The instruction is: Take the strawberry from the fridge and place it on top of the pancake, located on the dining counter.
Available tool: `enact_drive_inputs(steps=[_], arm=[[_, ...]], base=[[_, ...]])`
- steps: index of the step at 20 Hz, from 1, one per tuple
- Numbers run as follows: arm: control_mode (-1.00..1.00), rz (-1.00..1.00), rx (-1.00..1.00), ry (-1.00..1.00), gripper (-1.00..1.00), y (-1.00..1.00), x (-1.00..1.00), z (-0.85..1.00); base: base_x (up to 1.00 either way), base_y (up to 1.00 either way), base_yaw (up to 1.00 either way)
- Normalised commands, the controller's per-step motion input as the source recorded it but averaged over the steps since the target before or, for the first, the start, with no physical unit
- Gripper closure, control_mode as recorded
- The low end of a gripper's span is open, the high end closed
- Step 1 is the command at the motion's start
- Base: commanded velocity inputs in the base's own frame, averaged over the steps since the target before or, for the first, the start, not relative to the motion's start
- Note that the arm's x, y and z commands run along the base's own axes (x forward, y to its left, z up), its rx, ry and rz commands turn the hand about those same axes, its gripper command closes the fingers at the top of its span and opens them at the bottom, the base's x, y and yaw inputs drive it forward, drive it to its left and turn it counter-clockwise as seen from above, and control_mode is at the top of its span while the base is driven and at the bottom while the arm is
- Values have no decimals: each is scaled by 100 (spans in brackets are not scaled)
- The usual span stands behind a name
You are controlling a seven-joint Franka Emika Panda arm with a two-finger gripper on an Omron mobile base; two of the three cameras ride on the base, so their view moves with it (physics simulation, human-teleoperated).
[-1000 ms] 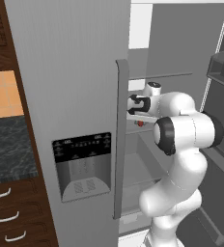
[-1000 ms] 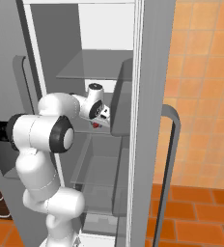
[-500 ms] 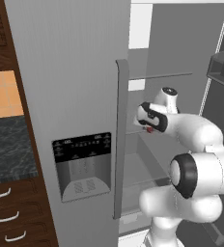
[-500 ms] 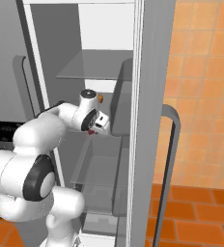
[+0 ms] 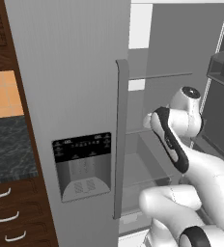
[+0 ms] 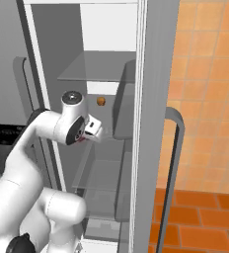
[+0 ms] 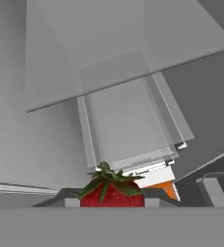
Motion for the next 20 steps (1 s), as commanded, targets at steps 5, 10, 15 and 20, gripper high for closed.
enact_drive_inputs(steps=[5, 10, 15, 20], arm=[[-100, 3, 0, 0, 100, 0, -100, 52], [-100, 5, -4, 2, 100, 16, -100, 50], [-100, 2, -19, 15, 100, 46, -97, 33], [-100, 0, -7, 19, 100, 16, -82, 19]], base=[[0, 0, 0], [0, 0, 0], [0, 0, 0], [0, 0, 0]])
